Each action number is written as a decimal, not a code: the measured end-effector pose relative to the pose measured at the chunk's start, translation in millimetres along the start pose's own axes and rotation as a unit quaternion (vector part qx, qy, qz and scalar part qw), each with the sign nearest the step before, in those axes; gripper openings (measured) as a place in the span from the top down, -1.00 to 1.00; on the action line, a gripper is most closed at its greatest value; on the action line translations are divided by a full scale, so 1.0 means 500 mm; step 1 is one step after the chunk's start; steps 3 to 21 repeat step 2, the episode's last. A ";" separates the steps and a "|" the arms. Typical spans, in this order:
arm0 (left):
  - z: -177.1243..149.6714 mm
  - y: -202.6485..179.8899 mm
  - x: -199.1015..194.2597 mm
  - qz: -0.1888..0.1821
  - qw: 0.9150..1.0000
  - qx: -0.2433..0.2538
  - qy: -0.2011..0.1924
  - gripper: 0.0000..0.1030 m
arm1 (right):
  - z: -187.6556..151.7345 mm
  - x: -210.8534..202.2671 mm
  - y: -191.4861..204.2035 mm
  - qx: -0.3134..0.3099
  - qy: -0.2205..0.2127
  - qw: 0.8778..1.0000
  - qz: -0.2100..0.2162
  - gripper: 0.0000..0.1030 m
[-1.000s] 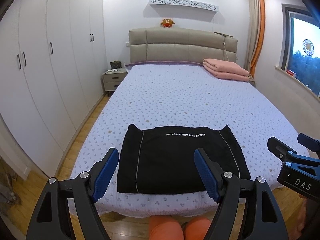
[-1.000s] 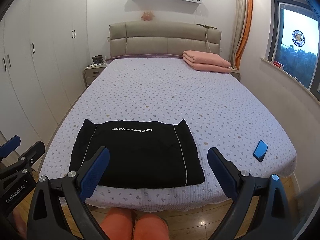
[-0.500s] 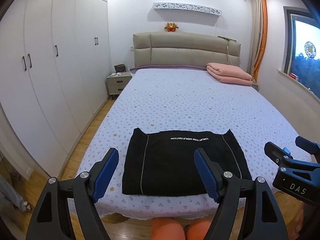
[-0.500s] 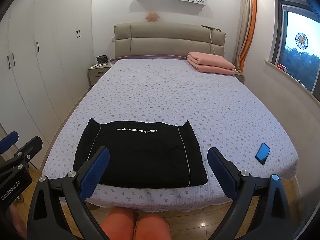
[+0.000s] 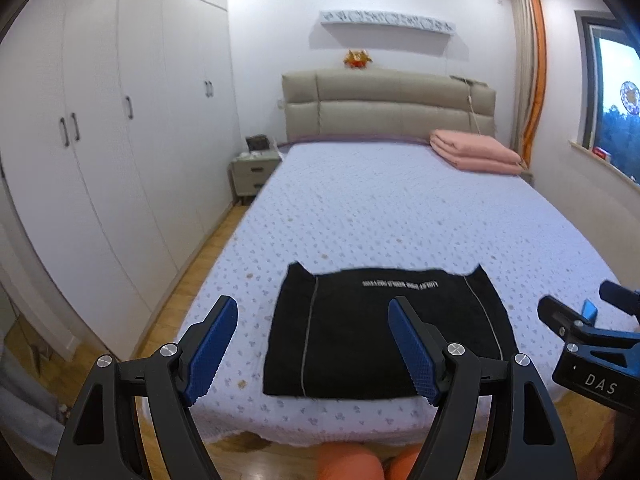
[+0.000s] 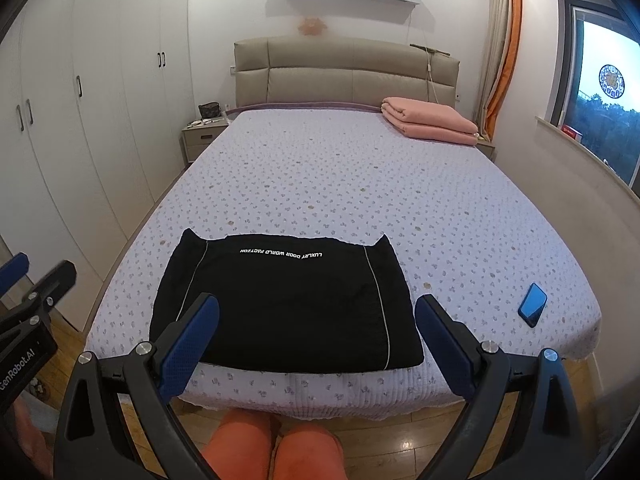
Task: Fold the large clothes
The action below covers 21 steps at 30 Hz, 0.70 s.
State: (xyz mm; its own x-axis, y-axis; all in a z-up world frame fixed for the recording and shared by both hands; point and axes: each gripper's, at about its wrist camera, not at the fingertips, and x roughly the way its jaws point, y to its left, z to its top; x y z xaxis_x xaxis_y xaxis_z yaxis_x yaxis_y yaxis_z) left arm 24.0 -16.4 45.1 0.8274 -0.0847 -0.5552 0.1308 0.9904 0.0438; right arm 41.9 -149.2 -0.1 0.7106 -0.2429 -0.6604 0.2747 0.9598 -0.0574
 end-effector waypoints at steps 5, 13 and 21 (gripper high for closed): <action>0.002 0.003 0.001 -0.008 1.000 0.001 0.000 -0.53 | 0.000 0.001 0.000 0.001 0.000 1.000 -0.001 -0.92; 0.002 0.003 0.001 -0.008 1.000 0.001 0.000 -0.53 | 0.000 0.001 0.000 0.001 0.000 1.000 -0.001 -0.92; 0.002 0.003 0.001 -0.008 1.000 0.001 0.000 -0.53 | 0.000 0.001 0.000 0.001 0.000 1.000 -0.001 -0.92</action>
